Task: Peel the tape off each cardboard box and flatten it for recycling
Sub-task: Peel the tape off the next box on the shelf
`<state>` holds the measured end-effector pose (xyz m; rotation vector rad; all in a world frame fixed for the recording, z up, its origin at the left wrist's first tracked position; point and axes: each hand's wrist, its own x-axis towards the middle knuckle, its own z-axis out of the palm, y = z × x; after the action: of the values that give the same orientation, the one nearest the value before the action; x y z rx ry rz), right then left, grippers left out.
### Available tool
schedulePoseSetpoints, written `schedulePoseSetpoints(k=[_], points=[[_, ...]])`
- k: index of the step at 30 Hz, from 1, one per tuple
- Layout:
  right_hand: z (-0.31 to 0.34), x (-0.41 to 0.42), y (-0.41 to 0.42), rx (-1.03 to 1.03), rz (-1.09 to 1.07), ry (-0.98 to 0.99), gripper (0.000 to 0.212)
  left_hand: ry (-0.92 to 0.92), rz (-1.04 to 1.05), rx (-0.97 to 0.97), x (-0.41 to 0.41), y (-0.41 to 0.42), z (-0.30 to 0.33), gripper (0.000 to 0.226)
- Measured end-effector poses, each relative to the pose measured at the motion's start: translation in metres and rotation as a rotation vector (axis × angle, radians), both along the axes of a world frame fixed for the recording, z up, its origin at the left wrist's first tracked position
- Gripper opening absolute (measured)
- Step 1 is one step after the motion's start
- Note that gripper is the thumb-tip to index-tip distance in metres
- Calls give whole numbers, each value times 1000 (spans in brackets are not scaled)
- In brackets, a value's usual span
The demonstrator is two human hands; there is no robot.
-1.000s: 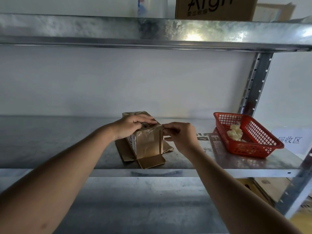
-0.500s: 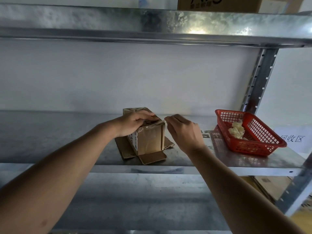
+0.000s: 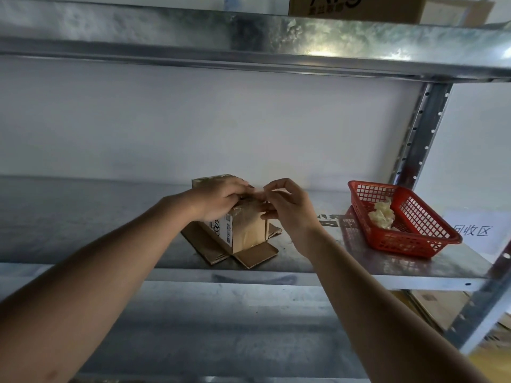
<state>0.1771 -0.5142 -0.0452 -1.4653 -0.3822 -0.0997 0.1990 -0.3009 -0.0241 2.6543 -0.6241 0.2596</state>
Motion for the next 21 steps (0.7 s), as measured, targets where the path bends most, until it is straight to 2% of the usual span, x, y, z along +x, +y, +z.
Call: schedulePoseSetpoints(k=[4, 7, 10, 13, 18, 21], points=[[1, 3, -6, 18, -49, 109, 7, -8, -2, 64, -2, 4, 0, 50], [-1, 3, -8, 109, 26, 168, 7, 15, -70, -52, -10, 4, -4, 56], [-3, 4, -9, 151, 68, 180, 8, -39, -85, -158, -13, 2, -8, 52], [-6, 5, -10, 116, 59, 91, 6, 46, -57, -151, -12, 3, -7, 51], [-16, 4, -11, -63, -28, -192, 10, 114, -31, -99, -12, 2, -2, 53], [-17, -5, -10, -63, -3, -257, 16, 118, 3, -100, -15, -2, -3, 47]])
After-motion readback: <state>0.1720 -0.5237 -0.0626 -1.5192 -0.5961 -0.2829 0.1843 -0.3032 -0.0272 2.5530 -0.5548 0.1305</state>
